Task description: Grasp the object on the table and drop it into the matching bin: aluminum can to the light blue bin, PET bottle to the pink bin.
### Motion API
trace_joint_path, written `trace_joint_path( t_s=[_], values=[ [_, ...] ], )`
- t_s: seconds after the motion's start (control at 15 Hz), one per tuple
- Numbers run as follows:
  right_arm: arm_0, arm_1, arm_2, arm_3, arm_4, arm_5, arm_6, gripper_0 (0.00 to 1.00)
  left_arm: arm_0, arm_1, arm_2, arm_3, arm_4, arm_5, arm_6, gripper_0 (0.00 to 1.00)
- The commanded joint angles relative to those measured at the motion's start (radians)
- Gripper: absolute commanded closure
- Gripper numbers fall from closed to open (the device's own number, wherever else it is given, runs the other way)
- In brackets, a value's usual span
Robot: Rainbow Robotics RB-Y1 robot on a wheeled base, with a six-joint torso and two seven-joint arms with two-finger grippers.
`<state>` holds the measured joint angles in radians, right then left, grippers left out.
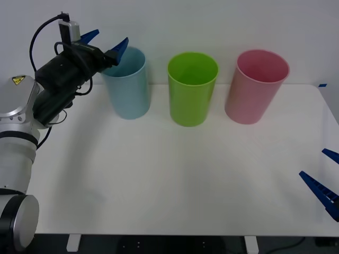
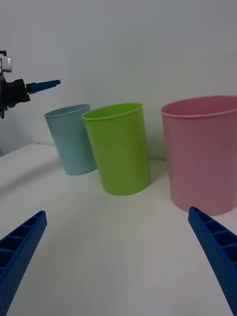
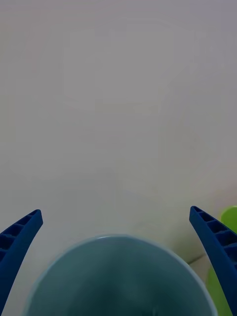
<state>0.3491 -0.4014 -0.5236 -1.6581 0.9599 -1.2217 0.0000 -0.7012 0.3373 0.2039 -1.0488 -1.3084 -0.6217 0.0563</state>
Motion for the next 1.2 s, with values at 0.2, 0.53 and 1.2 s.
trace_joint_path(
  t_s=[0.2, 0.53, 1.2],
  values=[
    [0.000, 0.000, 0.000, 0.000, 0.000, 0.000, 0.000, 0.00, 0.140, 0.077, 0.003, -0.103, 0.112, -0.072, -0.003, 0.00],
    [0.000, 0.000, 0.000, 0.000, 0.000, 0.000, 0.000, 0.00, 0.312, 0.137, 0.061, -0.201, 0.187, -0.188, -0.016, 0.00],
    [0.000, 0.000, 0.000, 0.000, 0.000, 0.000, 0.000, 0.00, 0.595, 0.174, 0.226, -0.353, 0.199, -0.460, -0.035, 0.00]
  ],
)
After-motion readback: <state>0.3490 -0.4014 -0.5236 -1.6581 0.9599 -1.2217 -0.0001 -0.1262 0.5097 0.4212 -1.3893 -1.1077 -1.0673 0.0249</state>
